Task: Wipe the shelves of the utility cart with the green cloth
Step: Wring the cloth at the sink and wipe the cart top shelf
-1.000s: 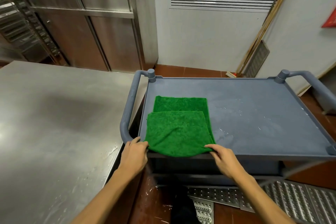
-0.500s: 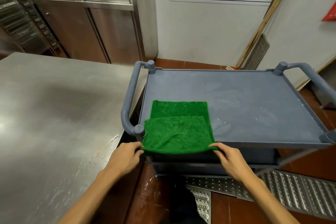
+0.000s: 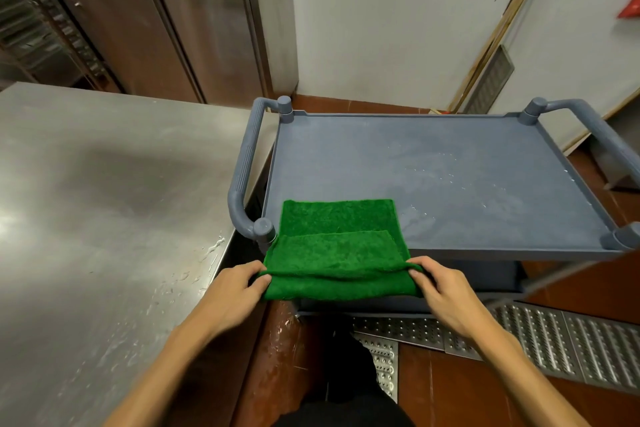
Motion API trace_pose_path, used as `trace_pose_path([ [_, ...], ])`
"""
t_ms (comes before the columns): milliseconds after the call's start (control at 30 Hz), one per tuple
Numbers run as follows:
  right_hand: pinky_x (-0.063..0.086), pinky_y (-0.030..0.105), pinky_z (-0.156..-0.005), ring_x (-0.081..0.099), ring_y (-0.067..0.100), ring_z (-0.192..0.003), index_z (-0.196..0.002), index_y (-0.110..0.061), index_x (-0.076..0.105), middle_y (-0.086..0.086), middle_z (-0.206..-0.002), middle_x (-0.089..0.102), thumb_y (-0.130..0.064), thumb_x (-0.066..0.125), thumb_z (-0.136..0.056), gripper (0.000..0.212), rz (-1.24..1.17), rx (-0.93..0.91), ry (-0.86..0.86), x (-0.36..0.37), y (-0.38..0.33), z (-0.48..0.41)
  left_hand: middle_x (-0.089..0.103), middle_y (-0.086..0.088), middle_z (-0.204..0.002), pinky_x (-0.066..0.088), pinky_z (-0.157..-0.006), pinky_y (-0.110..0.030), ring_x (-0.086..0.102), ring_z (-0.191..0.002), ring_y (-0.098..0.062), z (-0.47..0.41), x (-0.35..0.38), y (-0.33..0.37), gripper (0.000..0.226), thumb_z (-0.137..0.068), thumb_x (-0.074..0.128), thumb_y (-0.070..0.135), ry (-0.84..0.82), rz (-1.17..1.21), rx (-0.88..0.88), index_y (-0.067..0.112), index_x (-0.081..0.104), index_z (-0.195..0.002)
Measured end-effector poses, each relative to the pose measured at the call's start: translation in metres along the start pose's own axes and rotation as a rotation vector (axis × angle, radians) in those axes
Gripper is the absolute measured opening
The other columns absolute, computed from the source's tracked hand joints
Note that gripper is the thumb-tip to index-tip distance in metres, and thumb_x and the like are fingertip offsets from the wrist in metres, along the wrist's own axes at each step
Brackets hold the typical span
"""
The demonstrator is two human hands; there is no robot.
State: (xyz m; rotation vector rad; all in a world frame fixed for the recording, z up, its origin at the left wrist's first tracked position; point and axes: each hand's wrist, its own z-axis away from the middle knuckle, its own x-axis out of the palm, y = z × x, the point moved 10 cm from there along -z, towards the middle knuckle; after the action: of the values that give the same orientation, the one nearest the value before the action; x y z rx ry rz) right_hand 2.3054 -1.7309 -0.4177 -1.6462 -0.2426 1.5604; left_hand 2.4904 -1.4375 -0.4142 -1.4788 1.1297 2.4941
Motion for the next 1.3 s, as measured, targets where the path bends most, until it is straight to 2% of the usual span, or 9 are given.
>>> trace_pose_path([
  [200,0.029,0.02,-0.048,0.039,0.008,-0.046,-0.112,-0.027,0.062,0.004,-0.054,0.051,-0.023,0.051,-0.099,0.017,-0.046,-0.053,0.006,-0.012,-0.017,0.007,0.062,0.003,-0.068,0.048,-0.07,-0.043,0.058,-0.066,-0.014,0.004,-0.009,0.011,0.025,-0.084,0.047,0.041,-0.108,0.067,0.004,0.023,0.06,-0.074],
  [533,0.036,0.024,-0.05,0.042,0.016,-0.045,-0.103,-0.038,0.064,0.008,-0.055,0.056,-0.021,0.056,-0.097,0.02,-0.11,-0.035,0.151,-0.036,-0.028,-0.072,0.072,0.005,-0.078,0.055,-0.074,-0.041,0.066,-0.075,-0.015,-0.078,-0.066,0.027,0.026,-0.089,0.051,0.048,0.192,-0.008,0.055,0.031,0.07,-0.094],
  [667,0.041,0.026,-0.061,0.061,0.02,-0.067,-0.106,-0.022,0.068,0.005,-0.078,0.071,-0.02,0.057,-0.096,0.016,-0.11,0.008,0.226,-0.043,-0.019,-0.138,0.074,0.001,-0.088,0.055,-0.077,-0.041,0.067,-0.088,-0.026,-0.138,-0.079,0.04,0.021,-0.094,0.055,0.038,0.294,-0.124,0.064,0.027,0.072,-0.099],
  [833,0.037,0.029,-0.065,0.056,0.025,-0.068,-0.111,-0.017,0.066,0.006,-0.073,0.065,-0.024,0.061,-0.094,0.019,-0.036,0.127,0.141,-0.012,0.013,-0.202,0.073,-0.008,-0.108,0.054,-0.082,-0.042,0.065,-0.104,-0.034,-0.205,-0.039,0.032,0.024,-0.096,0.055,0.032,0.146,-0.296,0.009,0.023,0.069,-0.113],
  [933,0.045,0.033,-0.077,0.063,0.031,-0.09,-0.119,-0.017,0.063,0.009,-0.089,0.069,-0.025,0.063,-0.093,0.028,-0.011,0.179,0.029,0.023,0.038,-0.215,0.068,-0.01,-0.118,0.055,-0.084,-0.044,0.063,-0.108,-0.034,-0.218,-0.014,0.02,0.029,-0.095,0.056,0.025,0.1,-0.359,0.03,0.023,0.064,-0.123],
  [1000,0.046,0.037,-0.097,0.061,0.031,-0.111,-0.123,-0.014,0.061,0.01,-0.116,0.067,-0.02,0.066,-0.09,0.033,0.028,0.156,0.016,0.036,0.047,-0.213,0.06,-0.015,-0.123,0.055,-0.082,-0.046,0.059,-0.11,-0.038,-0.213,-0.002,0.022,0.038,-0.088,0.061,0.013,0.144,-0.446,0.115,0.015,0.061,-0.126],
  [1067,0.041,0.039,-0.103,0.055,0.03,-0.118,-0.119,-0.014,0.063,0.008,-0.125,0.061,-0.019,0.069,-0.087,0.034,0.12,0.064,0.007,0.046,0.047,-0.204,0.059,-0.02,-0.117,0.054,-0.079,-0.046,0.06,-0.102,-0.041,-0.198,0.018,0.033,0.04,-0.077,0.067,0.009,0.159,-0.538,0.283,0.007,0.064,-0.117],
  [1167,0.048,0.04,-0.09,0.054,0.021,-0.102,-0.1,-0.021,0.065,-0.002,-0.104,0.056,-0.026,0.071,-0.084,0.018,0.182,-0.09,0.015,0.059,0.038,-0.169,0.06,-0.015,-0.102,0.05,-0.073,-0.041,0.059,-0.087,-0.033,-0.157,0.059,0.042,0.025,-0.082,0.063,0.023,0.152,-0.608,0.599,0.007,0.064,-0.101],
  [1300,0.047,0.03,-0.084,0.047,0.009,-0.096,-0.103,-0.023,0.062,-0.01,-0.102,0.05,-0.053,0.061,-0.087,0.034,0.219,-0.159,0.037,0.076,0.035,-0.118,0.06,-0.012,-0.105,0.049,-0.079,-0.039,0.057,-0.089,-0.03,-0.125,0.079,0.033,0.03,-0.089,0.061,0.029,0.143,-0.594,0.609,0.009,0.063,-0.111],
])
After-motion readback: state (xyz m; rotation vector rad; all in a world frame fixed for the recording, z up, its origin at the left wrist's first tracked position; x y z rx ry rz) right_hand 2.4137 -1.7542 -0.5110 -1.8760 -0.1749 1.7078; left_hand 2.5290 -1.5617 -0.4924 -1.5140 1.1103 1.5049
